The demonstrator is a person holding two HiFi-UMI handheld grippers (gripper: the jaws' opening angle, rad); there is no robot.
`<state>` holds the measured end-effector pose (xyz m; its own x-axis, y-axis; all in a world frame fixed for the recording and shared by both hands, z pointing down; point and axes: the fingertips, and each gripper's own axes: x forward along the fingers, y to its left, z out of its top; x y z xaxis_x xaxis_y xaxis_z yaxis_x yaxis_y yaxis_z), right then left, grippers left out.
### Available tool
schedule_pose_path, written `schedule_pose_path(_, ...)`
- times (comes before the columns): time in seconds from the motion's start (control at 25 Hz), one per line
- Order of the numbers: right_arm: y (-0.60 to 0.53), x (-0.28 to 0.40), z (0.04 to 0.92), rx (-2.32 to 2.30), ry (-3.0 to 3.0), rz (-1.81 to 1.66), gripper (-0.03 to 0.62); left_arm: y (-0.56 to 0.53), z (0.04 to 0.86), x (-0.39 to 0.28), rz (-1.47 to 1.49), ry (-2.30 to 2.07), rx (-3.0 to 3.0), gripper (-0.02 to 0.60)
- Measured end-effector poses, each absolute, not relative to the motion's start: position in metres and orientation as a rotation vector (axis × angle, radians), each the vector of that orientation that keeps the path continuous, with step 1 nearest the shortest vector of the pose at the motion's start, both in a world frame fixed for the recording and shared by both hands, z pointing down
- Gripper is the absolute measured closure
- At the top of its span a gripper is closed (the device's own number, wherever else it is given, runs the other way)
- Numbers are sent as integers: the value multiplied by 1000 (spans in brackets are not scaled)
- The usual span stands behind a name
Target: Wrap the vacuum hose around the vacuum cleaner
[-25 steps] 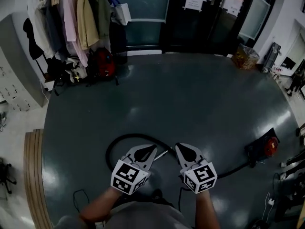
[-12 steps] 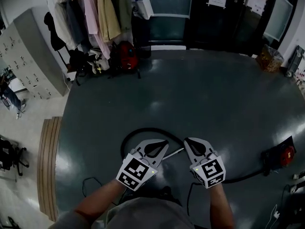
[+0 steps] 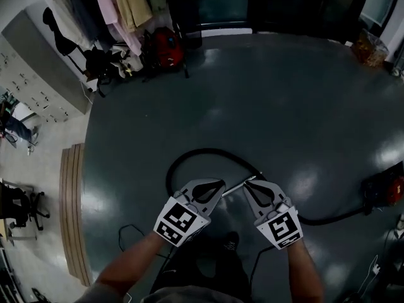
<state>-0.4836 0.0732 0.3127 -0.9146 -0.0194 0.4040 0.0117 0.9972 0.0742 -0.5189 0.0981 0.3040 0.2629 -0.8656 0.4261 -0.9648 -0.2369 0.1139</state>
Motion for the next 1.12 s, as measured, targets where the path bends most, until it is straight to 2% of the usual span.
schedule_pose_path(0.52,67,-477,565,115,-2505,243,589,108,558,-521,428,-1418,2026,572)
schedule_pose_path(0.76,54,-478,675,173,-2459,331,564,93,695,-523,524,-1339,2004,569)
schedule_pose_path(0.8,51,-481,693,174,-2458,333,535,89,720,-523,545,-1315,2012,555)
schedule_pose_path(0.96,38,-486,768,194,-2450,342,528,76,817,-520,617,-1238,2004,520)
schedule_pose_path(1.12,26,-475,839,229,-2439,351,528,75,913,-508,656,-1184,1976,386)
